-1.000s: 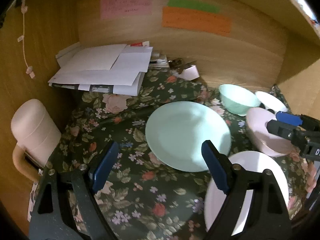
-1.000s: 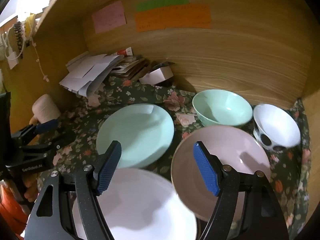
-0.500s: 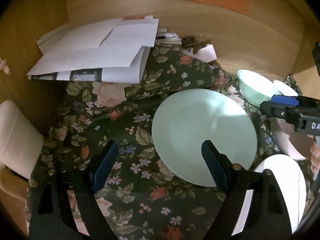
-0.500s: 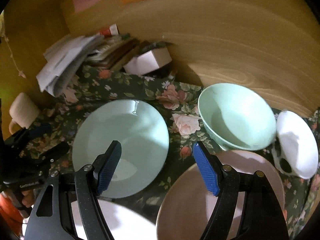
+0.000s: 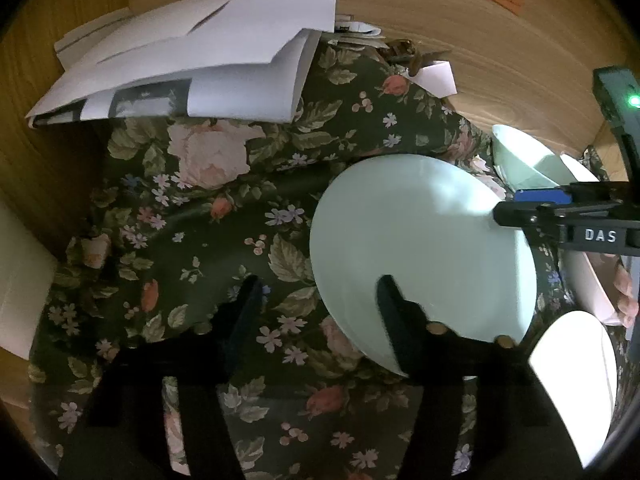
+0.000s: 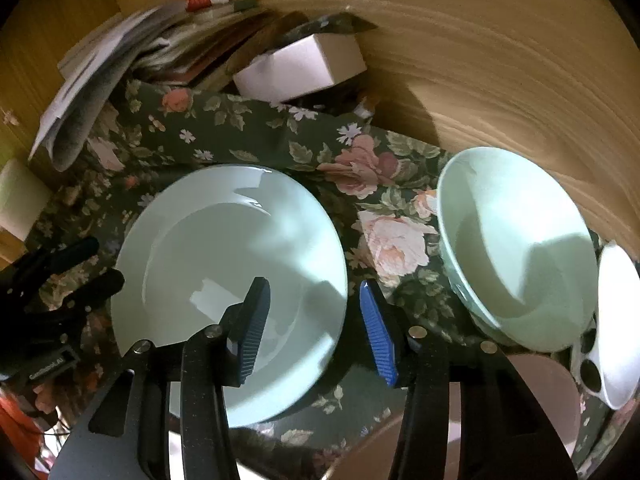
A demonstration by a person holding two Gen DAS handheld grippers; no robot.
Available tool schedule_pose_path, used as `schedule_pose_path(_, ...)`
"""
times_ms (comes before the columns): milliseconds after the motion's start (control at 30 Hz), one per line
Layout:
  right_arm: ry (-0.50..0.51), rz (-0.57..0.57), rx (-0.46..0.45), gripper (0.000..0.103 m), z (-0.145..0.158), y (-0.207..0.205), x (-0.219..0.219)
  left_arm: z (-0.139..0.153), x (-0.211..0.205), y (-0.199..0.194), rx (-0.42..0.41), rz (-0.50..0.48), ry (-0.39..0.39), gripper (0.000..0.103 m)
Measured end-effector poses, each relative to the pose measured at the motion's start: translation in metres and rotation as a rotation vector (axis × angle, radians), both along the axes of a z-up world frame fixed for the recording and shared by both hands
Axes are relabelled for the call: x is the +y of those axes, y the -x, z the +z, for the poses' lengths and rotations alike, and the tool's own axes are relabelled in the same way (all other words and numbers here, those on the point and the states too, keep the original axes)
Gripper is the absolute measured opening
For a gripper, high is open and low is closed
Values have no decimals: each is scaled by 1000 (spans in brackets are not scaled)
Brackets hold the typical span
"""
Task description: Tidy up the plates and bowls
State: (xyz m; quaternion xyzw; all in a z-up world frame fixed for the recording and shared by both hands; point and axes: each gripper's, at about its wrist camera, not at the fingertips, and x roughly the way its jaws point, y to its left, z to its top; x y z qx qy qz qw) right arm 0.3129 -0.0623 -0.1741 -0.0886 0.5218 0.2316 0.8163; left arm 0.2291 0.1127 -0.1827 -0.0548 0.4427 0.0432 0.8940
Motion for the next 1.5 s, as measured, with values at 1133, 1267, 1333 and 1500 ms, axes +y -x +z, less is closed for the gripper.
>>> schedule_pose_path(1133, -44, 45, 56, 30, -24, 41, 56, -13, 50, 22, 54, 28, 50, 32)
schedule_pose_path(1267, -76, 33, 71, 32, -28, 29, 52, -12, 54, 20, 52, 34, 55, 32)
schedule_pose_path(1333, -73, 32, 62, 32, -28, 25, 53, -12, 54, 18, 51, 36, 52, 32)
schedule_pose_path(1500, -81, 23, 45, 32, -28, 22, 55, -11, 51, 17, 50, 49, 34, 32)
